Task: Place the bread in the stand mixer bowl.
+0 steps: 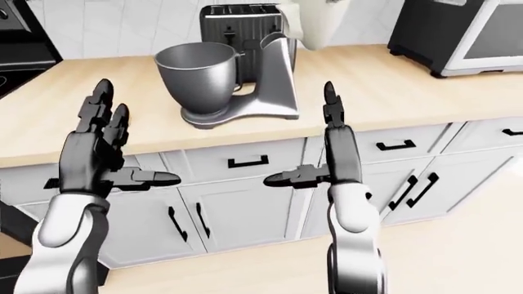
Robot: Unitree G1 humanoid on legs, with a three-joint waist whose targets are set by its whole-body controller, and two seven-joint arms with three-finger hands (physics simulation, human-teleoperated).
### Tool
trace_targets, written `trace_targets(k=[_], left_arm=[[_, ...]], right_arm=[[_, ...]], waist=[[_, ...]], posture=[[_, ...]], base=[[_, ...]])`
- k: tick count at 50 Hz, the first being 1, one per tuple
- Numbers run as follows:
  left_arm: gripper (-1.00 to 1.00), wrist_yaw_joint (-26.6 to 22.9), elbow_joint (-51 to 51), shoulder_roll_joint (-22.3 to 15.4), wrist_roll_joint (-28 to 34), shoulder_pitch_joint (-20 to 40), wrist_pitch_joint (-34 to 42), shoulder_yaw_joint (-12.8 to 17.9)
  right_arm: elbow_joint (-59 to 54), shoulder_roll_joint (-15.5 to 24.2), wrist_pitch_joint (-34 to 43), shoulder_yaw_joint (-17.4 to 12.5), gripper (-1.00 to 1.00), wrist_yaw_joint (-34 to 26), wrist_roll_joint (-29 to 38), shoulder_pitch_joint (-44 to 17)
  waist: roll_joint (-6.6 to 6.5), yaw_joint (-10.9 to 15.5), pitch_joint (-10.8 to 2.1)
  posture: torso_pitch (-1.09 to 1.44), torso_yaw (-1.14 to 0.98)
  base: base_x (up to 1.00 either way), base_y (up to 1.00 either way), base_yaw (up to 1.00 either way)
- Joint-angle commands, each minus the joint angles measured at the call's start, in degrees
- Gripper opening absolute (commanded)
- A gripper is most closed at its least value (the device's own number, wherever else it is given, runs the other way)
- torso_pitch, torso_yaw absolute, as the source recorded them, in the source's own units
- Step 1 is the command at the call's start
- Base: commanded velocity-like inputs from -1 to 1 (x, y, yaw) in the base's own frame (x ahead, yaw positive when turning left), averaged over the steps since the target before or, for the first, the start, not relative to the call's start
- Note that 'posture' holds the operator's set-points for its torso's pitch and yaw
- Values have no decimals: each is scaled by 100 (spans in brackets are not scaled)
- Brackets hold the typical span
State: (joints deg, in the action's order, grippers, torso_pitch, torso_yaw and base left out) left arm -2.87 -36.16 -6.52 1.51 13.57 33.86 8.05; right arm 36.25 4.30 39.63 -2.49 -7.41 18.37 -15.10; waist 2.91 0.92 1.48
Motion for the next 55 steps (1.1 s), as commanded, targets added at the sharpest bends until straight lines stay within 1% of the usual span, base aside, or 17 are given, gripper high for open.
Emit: trace_targets(k=[1, 2, 4, 9, 11, 14, 15, 16, 17, 18, 19, 21, 24, 25, 31, 37, 55], left_arm=[[100, -4, -142, -1, -13, 88, -125, -23], [100, -2, -131, 4, -8, 74, -146, -33], [100, -5, -125, 6, -9, 62, -162, -31], [100, -3, -115, 6, -14, 60, -174, -22], [100, -6, -107, 4, -20, 67, -178, -15], [100, -6, -88, -3, -26, 71, -195, -2], [100, -4, -100, -2, -25, 65, -188, -8], [100, -5, -103, -1, -26, 58, -190, -8], [100, -3, -98, -2, -26, 63, -188, -9], [100, -4, -104, -6, -29, 74, -175, -4], [100, -3, -108, -8, -31, 80, -166, -2], [100, 0, -95, -7, -26, 72, -186, -7], [100, -9, -203, -39, -52, 114, -57, 43], [100, -15, -266, -64, -70, 126, 1, 86], [100, -46, -839, -278, -256, 213, 502, 442], [100, -16, -1128, -599, -500, 488, 958, 855], [100, 106, -1410, -820, -752, 503, 1137, 1055]], right_arm=[[116, 34, -122, -47, 100, 37, 24, -85], [113, 35, -125, -47, 100, 37, 25, -80], [119, 36, -128, -51, 100, 37, 23, -79], [86, 35, -142, -60, 100, 48, 19, -79], [96, 38, -137, -59, 100, 49, 22, -78], [91, 37, -131, -54, 100, 51, 26, -88], [94, 38, -128, -51, 100, 49, 28, -88], [97, 38, -124, -50, 100, 50, 31, -89], [89, 38, -127, -49, 100, 51, 31, -89], [81, 36, -134, -47, 100, 54, 31, -93], [77, 38, -133, -46, 100, 55, 35, -93], [79, 34, -142, -51, 100, 59, 31, -88], [81, 26, -138, -61, 100, 68, 19, -77], [87, 29, -134, -72, 100, 71, 12, -70], [155, 57, -86, -97, 100, 64, 5, -62], [148, 74, -106, -119, 100, 68, -16, -56], [146, 70, -86, -102, 100, 66, 11, -83]], waist=[[175, -23, -134], [-93, -85, -70], [-11, -84, -48], [-249, -89, -5], [-400, -103, -16], [-763, -172, -111], [-540, -86, -81], [-590, -101, 32], [-582, -87, -116], [-499, -79, 11], [-497, -88, -120], [-344, -61, 18], [-23, 14, -70], [-220, 2, -15], [-290, -49, -135], [-331, -68, -156], [-346, -90, -96]], posture=[[0, 0], [0, 0], [0, 0], [0, 0], [0, 0], [0, 0], [0, 0], [0, 0], [0, 0], [0, 0], [0, 0], [0, 0], [0, 0], [0, 0], [0, 0], [0, 0], [0, 0]], base=[[15, 0, 0], [15, 0, 0], [15, 0, 0], [11, 0, 0], [5, 0, 0], [5, 0, 0], [5, 0, 0], [5, 0, 0], [5, 0, 0], [5, 0, 0], [6, 0, 0], [5, 0, 0], [2, 0, 0], [0, 0, 0], [0, 0, 0], [0, 0, 0], [0, 0, 0]])
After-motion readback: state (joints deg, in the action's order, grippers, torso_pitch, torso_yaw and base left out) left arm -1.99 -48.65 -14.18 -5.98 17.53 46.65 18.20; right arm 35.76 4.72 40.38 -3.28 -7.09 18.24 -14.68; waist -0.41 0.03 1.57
